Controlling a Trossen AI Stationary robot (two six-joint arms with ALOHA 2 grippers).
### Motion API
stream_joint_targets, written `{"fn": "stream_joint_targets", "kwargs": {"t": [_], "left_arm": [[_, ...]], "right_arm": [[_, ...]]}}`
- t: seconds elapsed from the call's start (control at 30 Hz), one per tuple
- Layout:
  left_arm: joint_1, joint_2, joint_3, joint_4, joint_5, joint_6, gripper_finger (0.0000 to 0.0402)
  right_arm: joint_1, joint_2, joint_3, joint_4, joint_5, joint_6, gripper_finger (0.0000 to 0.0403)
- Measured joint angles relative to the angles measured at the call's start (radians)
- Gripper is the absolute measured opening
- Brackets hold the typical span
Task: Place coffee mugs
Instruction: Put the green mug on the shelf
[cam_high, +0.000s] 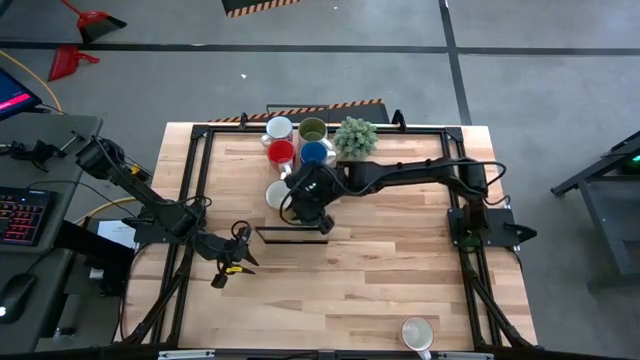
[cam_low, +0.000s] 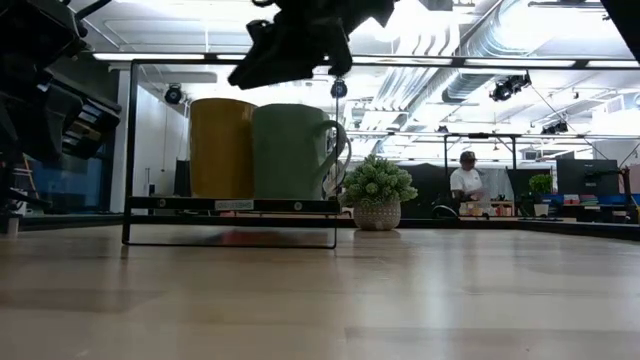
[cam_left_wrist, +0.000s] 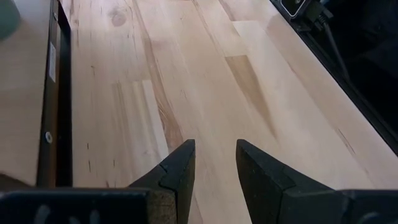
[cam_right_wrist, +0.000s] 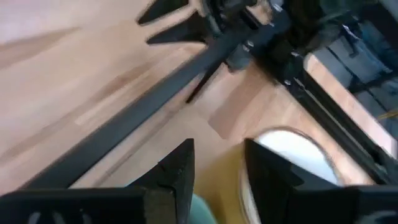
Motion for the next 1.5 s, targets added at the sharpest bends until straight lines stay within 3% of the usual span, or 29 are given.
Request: {"fn": "stream_joint_targets", "kwargs": {"t": [0.57,0.87,1.2,1.5], "left_arm": [[0.0,0.0,0.0,-0.009,0.004,-0.016,0.0106],[0.0,0.0,0.0,-0.006,0.003,-0.01,0.0106],[0.003,0.0,-0.001,0.141,-0.004,0.13,0.0106],[0.081,0.0,-0.001,0.18,0.017,0.145,0.0106]], "right_arm": [[-0.015,0.029,0.001,0.048,0.027,-0.027,0.0116],[-0.013,0.028,0.124,-0.094,0.04,0.0,0.0116],[-0.013,0.029,0.146,-0.137,0.04,-0.004,0.0116],[-0.012,0.029,0.146,-0.124,0.039,-0.004,0.0116]]}}
